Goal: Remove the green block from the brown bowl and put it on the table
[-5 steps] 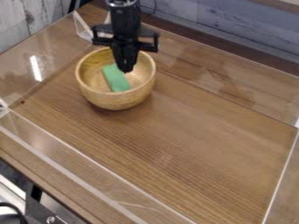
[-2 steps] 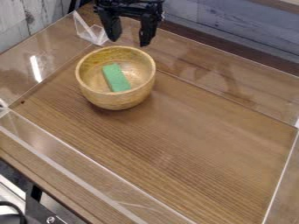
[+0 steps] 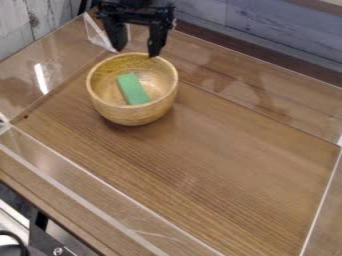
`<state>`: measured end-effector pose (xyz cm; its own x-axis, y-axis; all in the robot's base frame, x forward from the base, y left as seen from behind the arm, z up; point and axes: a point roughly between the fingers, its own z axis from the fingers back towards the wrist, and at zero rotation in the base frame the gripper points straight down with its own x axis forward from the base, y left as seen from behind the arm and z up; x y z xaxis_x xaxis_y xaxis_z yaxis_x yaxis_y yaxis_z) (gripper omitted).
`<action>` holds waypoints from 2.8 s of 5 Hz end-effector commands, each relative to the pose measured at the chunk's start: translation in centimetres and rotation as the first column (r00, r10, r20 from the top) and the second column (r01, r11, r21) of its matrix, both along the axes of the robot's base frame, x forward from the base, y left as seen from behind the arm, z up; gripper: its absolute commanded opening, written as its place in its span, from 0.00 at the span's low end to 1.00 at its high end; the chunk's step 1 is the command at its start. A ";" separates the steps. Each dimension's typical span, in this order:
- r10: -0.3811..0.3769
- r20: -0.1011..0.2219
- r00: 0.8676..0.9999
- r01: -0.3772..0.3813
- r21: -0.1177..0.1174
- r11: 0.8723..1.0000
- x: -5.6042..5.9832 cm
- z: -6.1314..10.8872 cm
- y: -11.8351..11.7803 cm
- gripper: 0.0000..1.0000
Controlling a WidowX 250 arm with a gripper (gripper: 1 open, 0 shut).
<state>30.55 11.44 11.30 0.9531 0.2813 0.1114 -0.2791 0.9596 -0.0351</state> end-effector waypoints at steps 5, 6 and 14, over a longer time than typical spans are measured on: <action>0.194 -0.029 0.981 -0.193 0.027 0.981 0.1 -3.1 1.6 1.00; 0.198 -0.034 0.980 -0.197 0.025 0.980 0.7 -3.4 0.9 1.00; 0.287 -0.072 0.955 -0.288 -0.001 0.958 1.9 -8.3 0.0 0.00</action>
